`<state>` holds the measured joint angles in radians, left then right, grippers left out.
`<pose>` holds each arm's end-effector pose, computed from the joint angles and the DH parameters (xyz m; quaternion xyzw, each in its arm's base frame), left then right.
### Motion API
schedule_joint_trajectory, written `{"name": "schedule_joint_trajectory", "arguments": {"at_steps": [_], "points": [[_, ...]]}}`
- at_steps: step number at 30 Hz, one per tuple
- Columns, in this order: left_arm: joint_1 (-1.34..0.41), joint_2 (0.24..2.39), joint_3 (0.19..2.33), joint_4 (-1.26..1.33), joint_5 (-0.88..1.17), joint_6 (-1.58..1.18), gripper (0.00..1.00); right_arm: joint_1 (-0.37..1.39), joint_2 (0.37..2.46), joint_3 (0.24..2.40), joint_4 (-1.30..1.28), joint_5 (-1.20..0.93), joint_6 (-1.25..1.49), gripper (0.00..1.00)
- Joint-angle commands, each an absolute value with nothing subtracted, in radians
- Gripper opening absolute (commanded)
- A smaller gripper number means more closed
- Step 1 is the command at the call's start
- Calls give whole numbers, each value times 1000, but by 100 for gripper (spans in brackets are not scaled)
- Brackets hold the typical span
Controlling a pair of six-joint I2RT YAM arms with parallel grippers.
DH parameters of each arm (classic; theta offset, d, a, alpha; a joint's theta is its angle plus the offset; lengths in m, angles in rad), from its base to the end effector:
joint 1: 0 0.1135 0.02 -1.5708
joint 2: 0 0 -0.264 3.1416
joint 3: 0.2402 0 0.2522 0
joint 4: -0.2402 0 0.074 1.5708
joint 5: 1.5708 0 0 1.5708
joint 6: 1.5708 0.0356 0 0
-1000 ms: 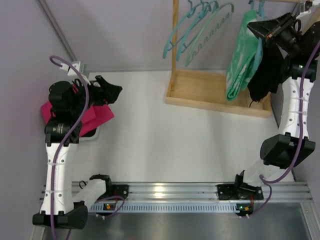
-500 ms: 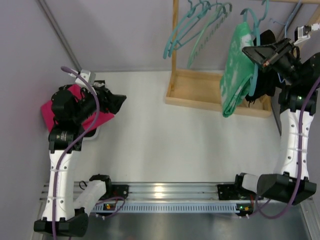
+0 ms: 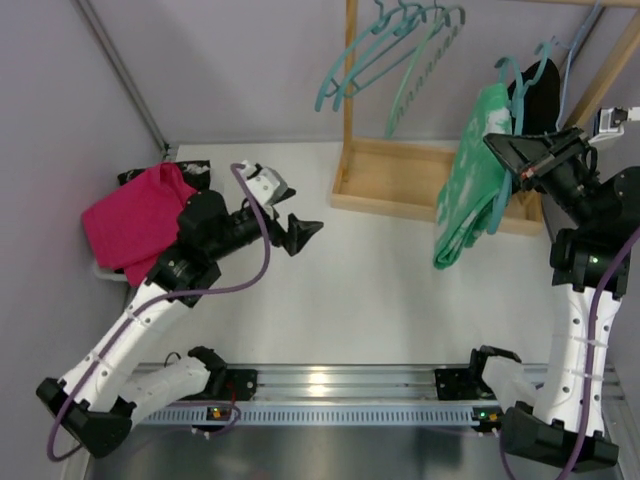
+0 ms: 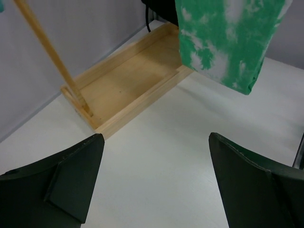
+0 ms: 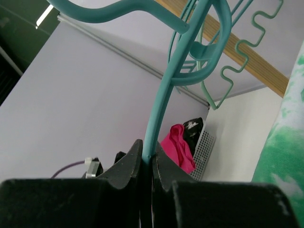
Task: Remove the trousers from the hanger
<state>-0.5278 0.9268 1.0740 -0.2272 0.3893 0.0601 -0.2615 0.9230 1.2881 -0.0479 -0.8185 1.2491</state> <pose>0.1674 -0.1132 0.4114 0.3345 0.6520 -0.2925 0.6144 0.1627 -0.0166 0.4982 0.1342 0.6127 0.5577 0.5436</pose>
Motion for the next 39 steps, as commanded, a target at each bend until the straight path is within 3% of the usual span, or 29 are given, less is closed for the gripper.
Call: {"name": "schedule_joint_trajectory", "arguments": {"at_steps": [1, 10, 16, 39], "points": [[-676, 975, 1068, -13, 215, 143, 98, -252, 847, 1325, 34, -669, 1206, 0], [-1125, 1190, 1083, 282, -104, 170, 98, -250, 810, 1351, -52, -551, 1261, 0], [-1282, 1348, 1111, 460, -264, 190, 98, -249, 787, 1348, -94, -503, 1278, 0], [-1339, 1693, 1365, 727, -252, 207, 96, -245, 719, 1315, -52, -462, 1368, 0]]}}
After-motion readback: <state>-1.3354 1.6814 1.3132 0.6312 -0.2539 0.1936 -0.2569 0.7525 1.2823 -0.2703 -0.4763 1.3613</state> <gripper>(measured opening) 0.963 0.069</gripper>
